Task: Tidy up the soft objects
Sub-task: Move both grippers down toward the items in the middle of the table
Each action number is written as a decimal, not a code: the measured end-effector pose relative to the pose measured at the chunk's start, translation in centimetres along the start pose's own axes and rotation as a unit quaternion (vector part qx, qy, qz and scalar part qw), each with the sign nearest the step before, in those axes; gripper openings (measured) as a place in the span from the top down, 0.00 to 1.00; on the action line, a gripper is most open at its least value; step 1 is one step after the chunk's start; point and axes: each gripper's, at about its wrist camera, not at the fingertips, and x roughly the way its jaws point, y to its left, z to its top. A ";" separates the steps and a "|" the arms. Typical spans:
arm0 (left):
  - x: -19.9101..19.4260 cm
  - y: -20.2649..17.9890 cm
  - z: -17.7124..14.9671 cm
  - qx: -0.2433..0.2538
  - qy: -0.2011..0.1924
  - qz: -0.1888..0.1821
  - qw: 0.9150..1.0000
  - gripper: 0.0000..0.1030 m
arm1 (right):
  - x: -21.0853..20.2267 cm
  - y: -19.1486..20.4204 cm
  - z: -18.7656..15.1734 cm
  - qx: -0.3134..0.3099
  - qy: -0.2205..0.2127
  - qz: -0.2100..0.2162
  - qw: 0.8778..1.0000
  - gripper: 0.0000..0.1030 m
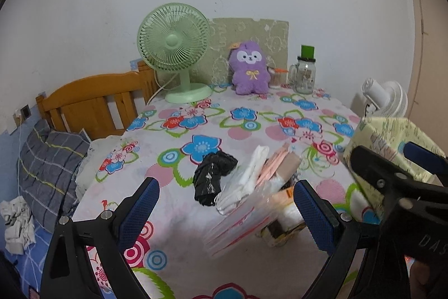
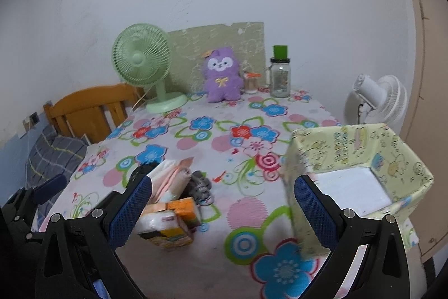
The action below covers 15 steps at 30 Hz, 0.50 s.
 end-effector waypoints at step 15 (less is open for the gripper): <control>3.0 1.6 -1.9 -0.015 0.029 -0.022 0.999 0.06 | 4.0 2.5 -1.8 -0.011 0.055 0.021 0.998 0.01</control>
